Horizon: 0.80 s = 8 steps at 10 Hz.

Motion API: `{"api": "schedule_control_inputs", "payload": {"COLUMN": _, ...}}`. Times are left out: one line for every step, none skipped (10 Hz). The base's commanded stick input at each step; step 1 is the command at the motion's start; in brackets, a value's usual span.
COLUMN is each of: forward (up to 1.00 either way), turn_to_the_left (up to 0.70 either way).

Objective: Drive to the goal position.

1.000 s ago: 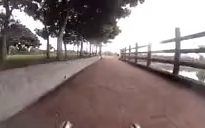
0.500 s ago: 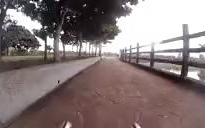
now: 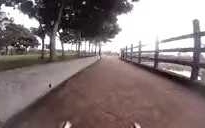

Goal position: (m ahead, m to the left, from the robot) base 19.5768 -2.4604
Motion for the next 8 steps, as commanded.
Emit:
{"api": "schedule_control_inputs", "payload": {"forward": 0.7, "turn_to_the_left": 0.0}}
{"api": "schedule_control_inputs", "payload": {"forward": 0.7, "turn_to_the_left": 0.0}}
{"api": "schedule_control_inputs", "payload": {"forward": 0.7, "turn_to_the_left": 0.0}}
{"api": "schedule_control_inputs", "payload": {"forward": 0.7, "turn_to_the_left": 0.0}}
{"api": "schedule_control_inputs", "payload": {"forward": 0.7, "turn_to_the_left": 0.0}}
{"api": "schedule_control_inputs", "payload": {"forward": 0.7, "turn_to_the_left": 0.0}}
{"api": "schedule_control_inputs", "payload": {"forward": 0.7, "turn_to_the_left": 0.0}}
{"api": "schedule_control_inputs", "payload": {"forward": 0.7, "turn_to_the_left": 0.0}}
